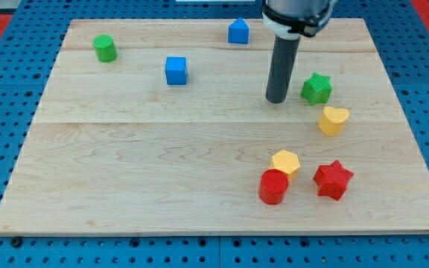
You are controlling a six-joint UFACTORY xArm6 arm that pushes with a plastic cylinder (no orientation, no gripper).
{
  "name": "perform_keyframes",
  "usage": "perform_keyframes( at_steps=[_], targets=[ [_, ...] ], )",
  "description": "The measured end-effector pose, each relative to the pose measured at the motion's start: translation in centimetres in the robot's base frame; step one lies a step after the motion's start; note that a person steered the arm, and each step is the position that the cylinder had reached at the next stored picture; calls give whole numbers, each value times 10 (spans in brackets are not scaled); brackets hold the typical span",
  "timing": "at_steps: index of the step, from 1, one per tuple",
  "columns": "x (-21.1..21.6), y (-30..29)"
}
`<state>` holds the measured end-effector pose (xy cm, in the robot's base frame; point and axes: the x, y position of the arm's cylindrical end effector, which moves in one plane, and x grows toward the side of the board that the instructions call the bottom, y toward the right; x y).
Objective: Push the blue cube towards the center left of the board
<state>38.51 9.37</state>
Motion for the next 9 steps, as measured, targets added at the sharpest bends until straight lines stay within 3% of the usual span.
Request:
perform_keyframes(
  at_steps=[4,7,9],
  targets=[
    [-52,21],
    [-57,-76],
    [-83,-134]
  ],
)
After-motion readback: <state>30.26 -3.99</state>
